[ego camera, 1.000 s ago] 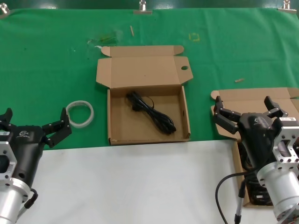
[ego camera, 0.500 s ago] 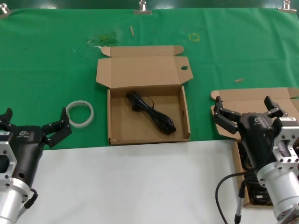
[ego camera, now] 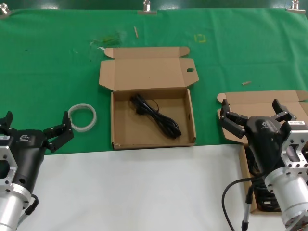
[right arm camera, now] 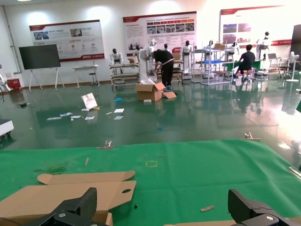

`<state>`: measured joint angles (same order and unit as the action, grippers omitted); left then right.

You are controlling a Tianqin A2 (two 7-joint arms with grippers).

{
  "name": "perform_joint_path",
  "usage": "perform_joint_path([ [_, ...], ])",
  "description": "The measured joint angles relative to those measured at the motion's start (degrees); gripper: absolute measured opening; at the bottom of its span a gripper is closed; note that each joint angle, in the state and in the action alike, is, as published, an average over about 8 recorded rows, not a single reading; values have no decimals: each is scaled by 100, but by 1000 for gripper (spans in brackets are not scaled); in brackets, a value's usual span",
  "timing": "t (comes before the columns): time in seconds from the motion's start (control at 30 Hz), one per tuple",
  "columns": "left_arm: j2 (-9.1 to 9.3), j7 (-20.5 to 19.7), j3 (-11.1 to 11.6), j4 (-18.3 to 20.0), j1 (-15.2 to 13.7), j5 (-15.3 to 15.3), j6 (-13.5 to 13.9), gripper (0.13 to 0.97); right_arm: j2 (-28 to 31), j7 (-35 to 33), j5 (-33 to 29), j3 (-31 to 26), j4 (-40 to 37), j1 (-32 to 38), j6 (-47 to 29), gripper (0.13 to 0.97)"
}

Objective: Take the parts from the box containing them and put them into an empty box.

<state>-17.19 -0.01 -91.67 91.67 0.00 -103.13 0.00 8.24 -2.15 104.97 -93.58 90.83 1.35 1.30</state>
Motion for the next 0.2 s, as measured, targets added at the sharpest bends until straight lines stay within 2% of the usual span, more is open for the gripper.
perform_joint_path([
  [0.2,0,0,0,0,0,0,0,966,0,0,0,0,0,0,0,966],
])
